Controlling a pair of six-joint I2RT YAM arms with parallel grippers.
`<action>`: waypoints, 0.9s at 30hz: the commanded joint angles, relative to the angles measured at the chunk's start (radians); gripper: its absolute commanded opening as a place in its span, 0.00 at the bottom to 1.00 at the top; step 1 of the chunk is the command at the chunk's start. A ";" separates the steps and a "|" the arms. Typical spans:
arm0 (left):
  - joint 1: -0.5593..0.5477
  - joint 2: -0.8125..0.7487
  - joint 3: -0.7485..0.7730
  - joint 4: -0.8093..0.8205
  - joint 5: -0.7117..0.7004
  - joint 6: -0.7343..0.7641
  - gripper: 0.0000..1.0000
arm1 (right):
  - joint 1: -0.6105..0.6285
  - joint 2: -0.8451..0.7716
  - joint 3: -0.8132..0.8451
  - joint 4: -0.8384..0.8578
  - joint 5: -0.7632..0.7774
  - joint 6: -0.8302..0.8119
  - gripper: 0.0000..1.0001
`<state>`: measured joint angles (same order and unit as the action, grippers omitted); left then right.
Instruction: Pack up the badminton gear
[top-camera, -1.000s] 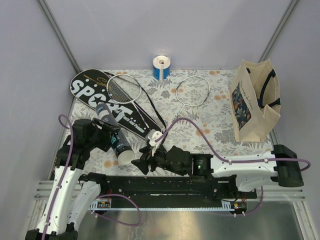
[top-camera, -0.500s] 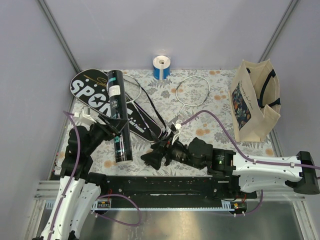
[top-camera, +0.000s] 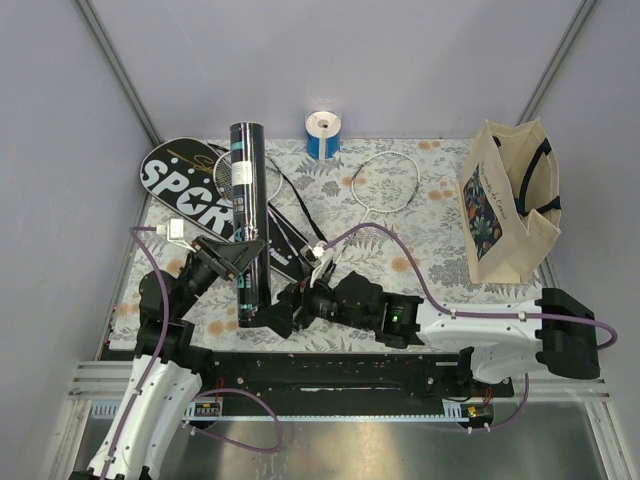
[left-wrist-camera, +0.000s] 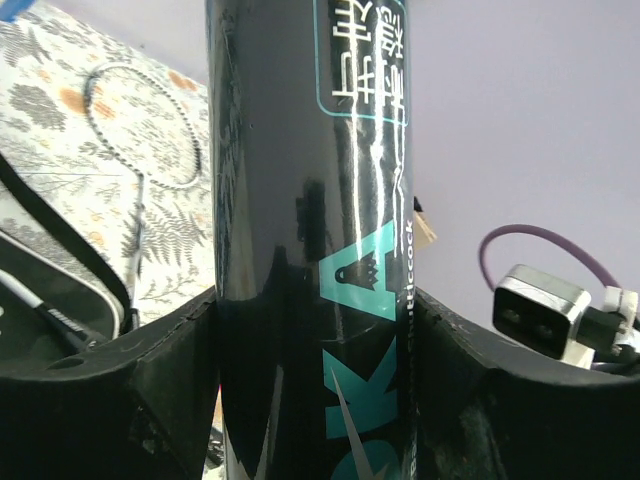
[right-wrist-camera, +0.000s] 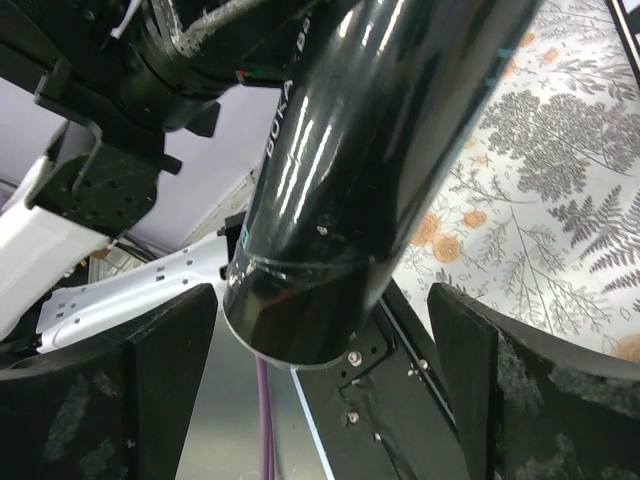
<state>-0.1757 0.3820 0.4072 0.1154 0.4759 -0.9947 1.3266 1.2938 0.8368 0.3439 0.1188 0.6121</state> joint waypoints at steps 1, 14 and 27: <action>-0.008 0.015 -0.025 0.259 0.055 -0.093 0.25 | -0.012 0.051 0.005 0.240 -0.053 -0.014 0.96; -0.015 -0.022 -0.100 0.450 0.113 -0.200 0.33 | -0.081 0.128 0.028 0.291 -0.183 0.000 0.90; -0.015 0.011 -0.142 0.522 0.142 -0.231 0.51 | -0.130 0.133 -0.057 0.519 -0.294 0.053 0.64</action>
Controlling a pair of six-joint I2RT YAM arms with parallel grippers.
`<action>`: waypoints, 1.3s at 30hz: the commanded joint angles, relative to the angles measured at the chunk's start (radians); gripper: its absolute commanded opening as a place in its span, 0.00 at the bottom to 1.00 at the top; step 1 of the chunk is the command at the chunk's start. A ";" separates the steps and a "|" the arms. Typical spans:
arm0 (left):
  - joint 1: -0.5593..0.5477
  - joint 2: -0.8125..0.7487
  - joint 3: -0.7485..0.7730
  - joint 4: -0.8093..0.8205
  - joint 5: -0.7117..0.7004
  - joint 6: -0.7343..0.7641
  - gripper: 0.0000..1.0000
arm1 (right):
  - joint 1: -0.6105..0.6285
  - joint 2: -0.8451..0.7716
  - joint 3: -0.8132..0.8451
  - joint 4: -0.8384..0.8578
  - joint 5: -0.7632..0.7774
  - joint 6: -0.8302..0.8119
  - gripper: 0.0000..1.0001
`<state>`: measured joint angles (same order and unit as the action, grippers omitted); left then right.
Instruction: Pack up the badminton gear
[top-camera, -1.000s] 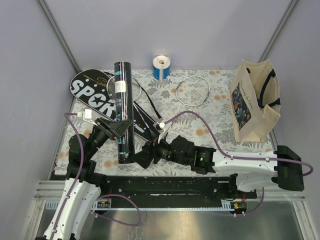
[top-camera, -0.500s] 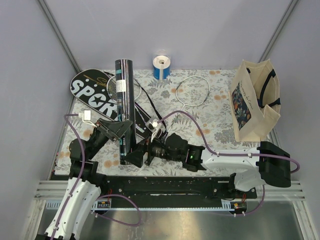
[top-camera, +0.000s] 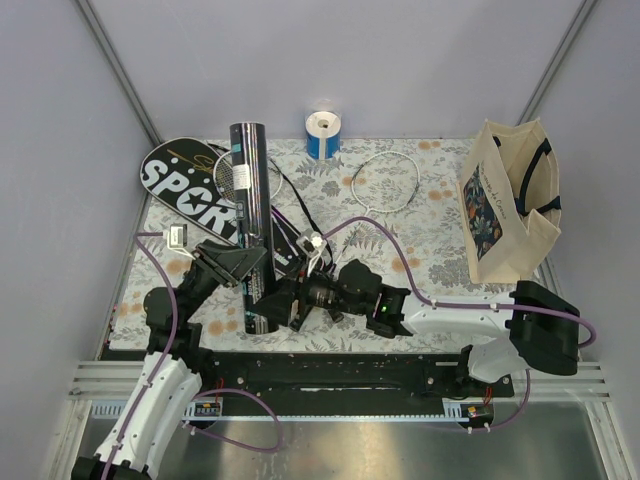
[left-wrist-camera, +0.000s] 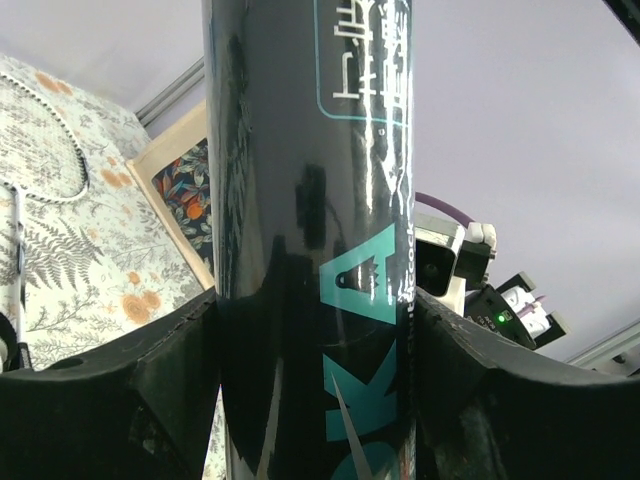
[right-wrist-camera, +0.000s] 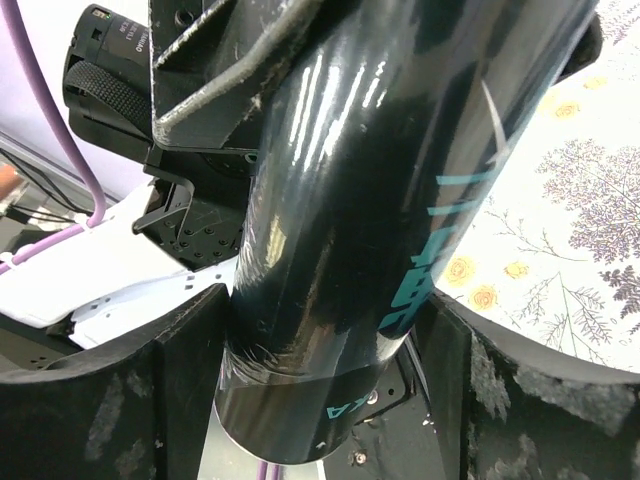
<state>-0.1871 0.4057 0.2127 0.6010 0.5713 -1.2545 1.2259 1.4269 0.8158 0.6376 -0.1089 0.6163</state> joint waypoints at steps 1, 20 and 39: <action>-0.005 -0.021 0.065 -0.004 0.044 0.050 0.56 | -0.043 0.000 -0.052 0.264 -0.078 0.077 0.62; -0.005 0.145 0.203 -0.193 0.102 0.138 0.98 | -0.243 -0.197 -0.260 0.243 -0.093 0.157 0.49; -0.060 0.306 0.275 -0.268 0.018 0.199 0.74 | -0.264 -0.307 -0.371 0.140 -0.065 0.204 0.47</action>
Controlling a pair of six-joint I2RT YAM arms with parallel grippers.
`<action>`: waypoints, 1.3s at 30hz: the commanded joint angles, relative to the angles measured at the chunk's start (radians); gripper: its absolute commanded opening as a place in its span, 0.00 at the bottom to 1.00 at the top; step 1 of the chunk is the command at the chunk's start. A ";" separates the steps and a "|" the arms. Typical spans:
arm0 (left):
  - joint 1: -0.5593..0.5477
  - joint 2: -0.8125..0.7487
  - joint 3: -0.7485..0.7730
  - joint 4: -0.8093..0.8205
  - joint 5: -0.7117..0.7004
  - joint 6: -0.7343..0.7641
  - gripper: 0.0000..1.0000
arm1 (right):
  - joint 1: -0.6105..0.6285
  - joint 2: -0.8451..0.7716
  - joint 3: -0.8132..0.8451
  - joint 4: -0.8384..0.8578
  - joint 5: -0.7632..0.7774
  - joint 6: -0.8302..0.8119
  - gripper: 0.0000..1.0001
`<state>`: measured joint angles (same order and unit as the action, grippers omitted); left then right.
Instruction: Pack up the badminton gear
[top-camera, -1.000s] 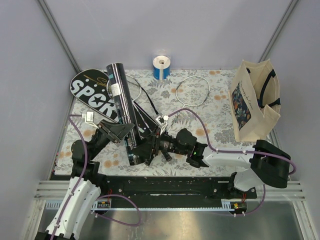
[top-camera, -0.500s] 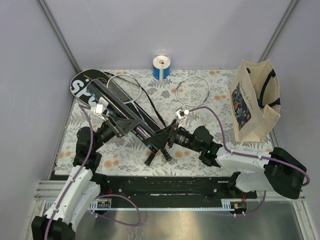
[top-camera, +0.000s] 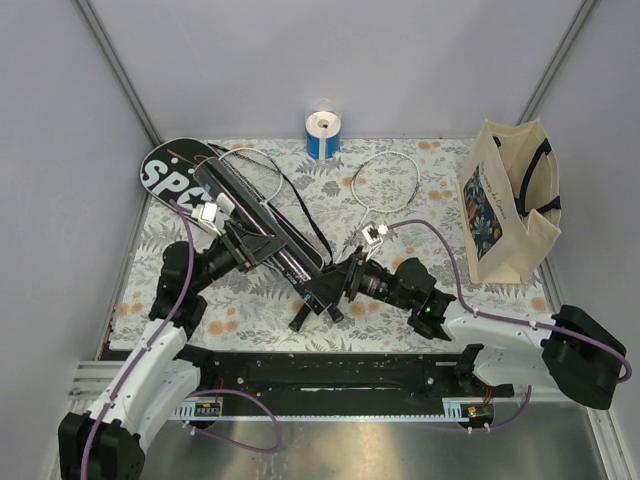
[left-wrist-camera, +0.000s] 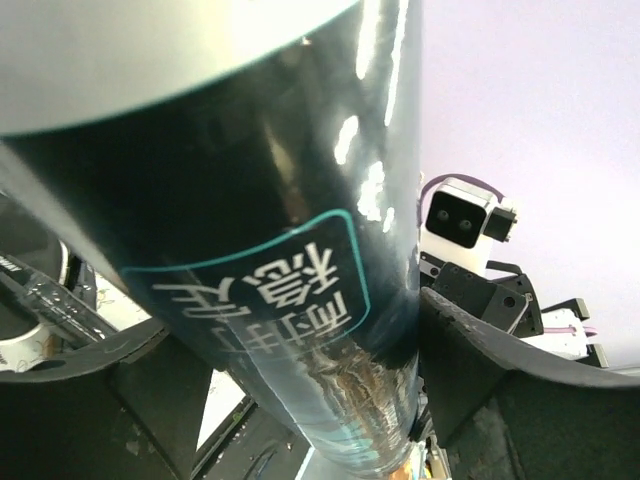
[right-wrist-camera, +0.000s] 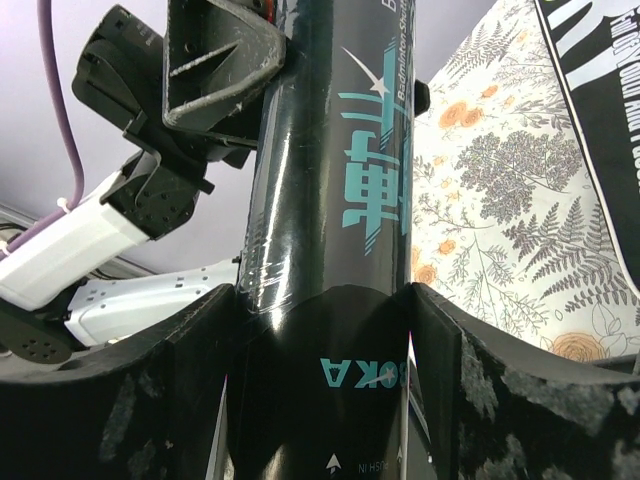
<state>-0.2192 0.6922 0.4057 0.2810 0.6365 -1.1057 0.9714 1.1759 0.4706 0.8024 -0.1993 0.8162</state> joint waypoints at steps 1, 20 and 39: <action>-0.041 0.033 0.091 0.040 -0.060 0.055 0.73 | -0.010 -0.076 -0.042 -0.026 0.043 0.009 0.47; -0.548 0.605 0.436 0.024 -0.471 0.110 0.28 | -0.010 -0.958 -0.006 -1.078 0.728 -0.092 0.99; -0.753 1.310 0.958 -0.104 -0.517 0.118 0.58 | -0.010 -1.015 0.109 -1.215 0.794 -0.160 0.99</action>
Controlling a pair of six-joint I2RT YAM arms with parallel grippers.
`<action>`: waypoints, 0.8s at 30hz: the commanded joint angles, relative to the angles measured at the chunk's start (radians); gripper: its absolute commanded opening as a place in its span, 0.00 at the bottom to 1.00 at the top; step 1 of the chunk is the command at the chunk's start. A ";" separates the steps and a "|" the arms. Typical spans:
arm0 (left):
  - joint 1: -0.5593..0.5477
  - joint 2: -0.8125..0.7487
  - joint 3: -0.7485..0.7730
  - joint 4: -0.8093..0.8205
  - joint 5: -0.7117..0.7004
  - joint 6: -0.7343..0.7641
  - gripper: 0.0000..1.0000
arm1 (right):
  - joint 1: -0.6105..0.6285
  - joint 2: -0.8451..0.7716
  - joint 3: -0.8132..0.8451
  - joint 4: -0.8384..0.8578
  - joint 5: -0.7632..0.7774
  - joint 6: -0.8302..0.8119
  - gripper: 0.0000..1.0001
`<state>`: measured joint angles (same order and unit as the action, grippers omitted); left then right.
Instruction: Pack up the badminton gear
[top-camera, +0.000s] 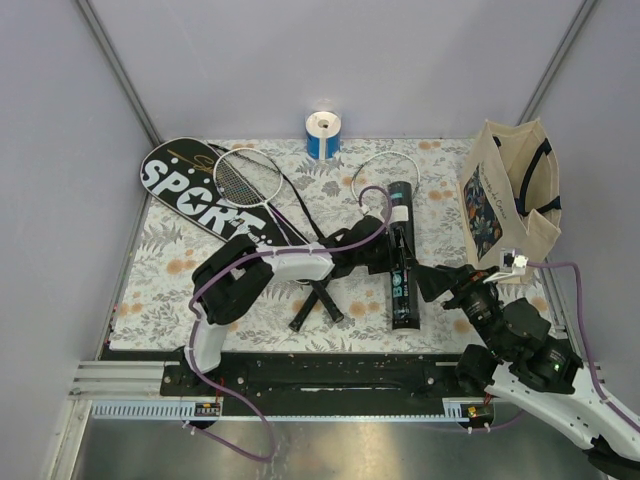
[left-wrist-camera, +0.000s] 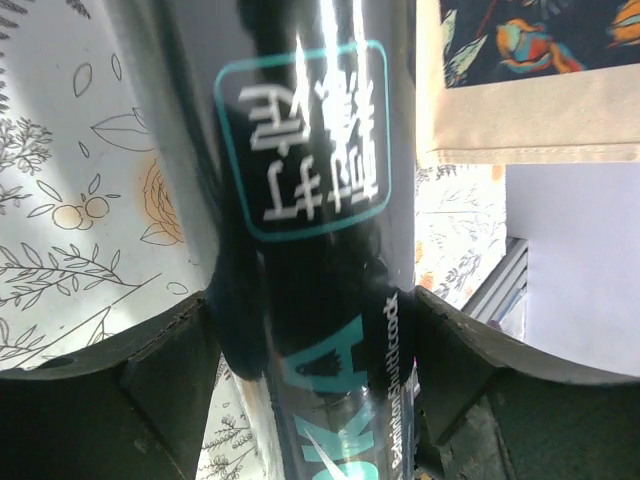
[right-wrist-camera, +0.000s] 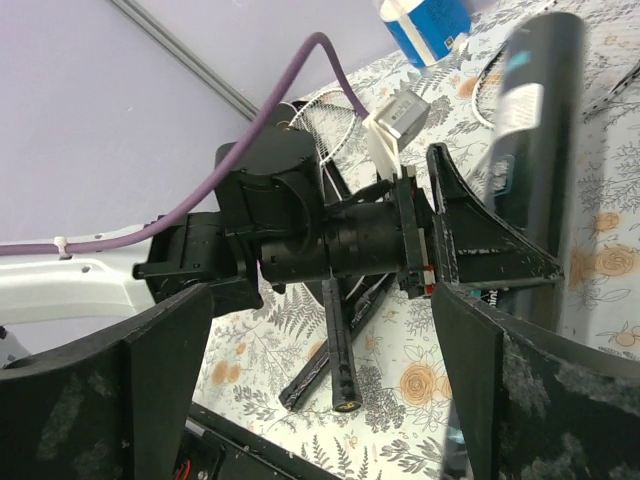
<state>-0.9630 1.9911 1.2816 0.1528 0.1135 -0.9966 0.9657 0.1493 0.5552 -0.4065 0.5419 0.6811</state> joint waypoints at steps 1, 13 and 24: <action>-0.011 0.009 0.084 0.018 0.009 0.007 0.62 | -0.004 0.015 0.023 -0.006 0.053 -0.026 1.00; 0.010 -0.168 -0.010 -0.076 -0.040 0.052 0.99 | -0.004 0.145 0.006 -0.084 0.099 0.053 0.99; 0.156 -0.649 -0.174 -0.454 -0.382 0.248 0.99 | -0.004 0.478 -0.084 0.029 0.084 0.117 0.99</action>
<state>-0.8509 1.4868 1.1191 -0.1116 -0.0910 -0.8783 0.9657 0.5232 0.5014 -0.4946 0.6197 0.7807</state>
